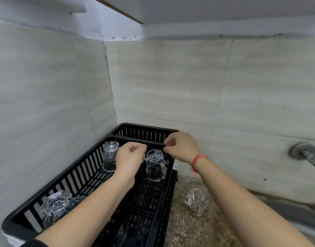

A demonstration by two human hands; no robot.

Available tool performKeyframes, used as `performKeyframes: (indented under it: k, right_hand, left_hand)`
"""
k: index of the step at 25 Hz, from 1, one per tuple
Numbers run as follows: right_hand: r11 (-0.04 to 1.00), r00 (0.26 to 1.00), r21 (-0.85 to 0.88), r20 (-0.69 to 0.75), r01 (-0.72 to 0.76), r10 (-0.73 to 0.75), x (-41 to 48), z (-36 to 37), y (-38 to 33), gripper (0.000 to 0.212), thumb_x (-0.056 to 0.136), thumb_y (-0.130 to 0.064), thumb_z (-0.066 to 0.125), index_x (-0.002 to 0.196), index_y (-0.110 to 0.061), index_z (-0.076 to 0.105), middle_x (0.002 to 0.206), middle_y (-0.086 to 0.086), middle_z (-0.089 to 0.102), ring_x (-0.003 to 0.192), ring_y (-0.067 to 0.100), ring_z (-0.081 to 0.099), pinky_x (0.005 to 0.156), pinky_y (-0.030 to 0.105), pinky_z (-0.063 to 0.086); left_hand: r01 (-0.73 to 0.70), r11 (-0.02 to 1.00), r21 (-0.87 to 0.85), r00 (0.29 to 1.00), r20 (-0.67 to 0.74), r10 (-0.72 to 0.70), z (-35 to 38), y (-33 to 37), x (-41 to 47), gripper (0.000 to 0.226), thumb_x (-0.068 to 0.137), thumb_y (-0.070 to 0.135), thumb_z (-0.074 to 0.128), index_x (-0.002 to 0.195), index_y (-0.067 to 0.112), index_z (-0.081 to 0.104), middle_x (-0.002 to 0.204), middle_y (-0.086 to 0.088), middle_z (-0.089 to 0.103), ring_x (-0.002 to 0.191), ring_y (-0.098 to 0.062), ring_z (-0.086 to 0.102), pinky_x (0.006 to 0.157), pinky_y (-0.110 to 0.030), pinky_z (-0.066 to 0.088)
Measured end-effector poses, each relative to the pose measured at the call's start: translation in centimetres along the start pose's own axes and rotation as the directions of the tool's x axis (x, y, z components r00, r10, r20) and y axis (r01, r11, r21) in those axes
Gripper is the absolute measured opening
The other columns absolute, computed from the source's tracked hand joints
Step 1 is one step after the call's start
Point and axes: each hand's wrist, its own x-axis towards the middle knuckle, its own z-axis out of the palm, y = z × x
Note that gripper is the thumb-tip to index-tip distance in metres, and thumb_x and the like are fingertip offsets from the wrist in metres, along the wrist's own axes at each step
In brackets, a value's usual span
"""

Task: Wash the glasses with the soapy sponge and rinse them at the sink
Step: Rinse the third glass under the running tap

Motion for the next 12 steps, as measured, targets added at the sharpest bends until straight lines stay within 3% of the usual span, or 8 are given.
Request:
performKeyframes:
  k: [3,6,9,12]
  right_hand:
    - [0.923,0.984,0.372,-0.107,-0.094,0.143,-2.3,-1.1,1.6,0.012,0.077,-0.01,0.067,0.072,-0.021,0.07,0.074,-0.003,0.068,0.078,0.016,0.065,0.081,0.034,0.055]
    - [0.744,0.958,0.661,-0.138,-0.099,0.251,-5.1,-2.7,3.4,0.019,0.078,0.001,0.062,0.07,-0.015,0.068,0.067,0.004,0.066,0.067,0.018,0.063,0.077,0.036,0.057]
    - [0.595,0.945,0.801,-0.142,-0.065,0.295,-8.3,-5.6,5.9,0.018,0.083,0.007,0.059,0.076,-0.008,0.066,0.068,0.007,0.063,0.061,0.014,0.06,0.063,0.021,0.054]
    - [0.533,0.925,0.845,-0.169,-0.042,0.34,-11.7,-9.2,10.5,0.016,0.084,0.006,0.06,0.077,-0.007,0.067,0.068,0.007,0.063,0.061,0.012,0.06,0.061,0.016,0.054]
  left_hand:
    - [-0.001,0.998,-0.065,0.999,0.041,0.004,1.2,0.8,-1.8,0.011,0.089,0.009,0.06,0.08,0.011,0.065,0.081,-0.005,0.064,0.076,-0.015,0.059,0.08,-0.033,0.053]
    - [-0.002,0.995,-0.101,0.996,0.089,0.011,3.5,1.7,-4.5,0.01,0.091,0.011,0.06,0.083,0.011,0.066,0.084,-0.007,0.064,0.078,-0.015,0.06,0.08,-0.031,0.054]
    - [-0.039,0.993,-0.11,0.989,0.134,0.054,7.2,3.0,-8.0,0.008,0.092,0.012,0.06,0.087,0.01,0.066,0.087,-0.006,0.066,0.081,-0.014,0.062,0.082,-0.03,0.055]
    - [-0.034,0.99,-0.138,0.981,0.185,0.059,12.5,3.5,-12.0,0.009,0.091,0.012,0.059,0.085,0.009,0.065,0.086,-0.007,0.066,0.083,-0.016,0.064,0.083,-0.032,0.055]
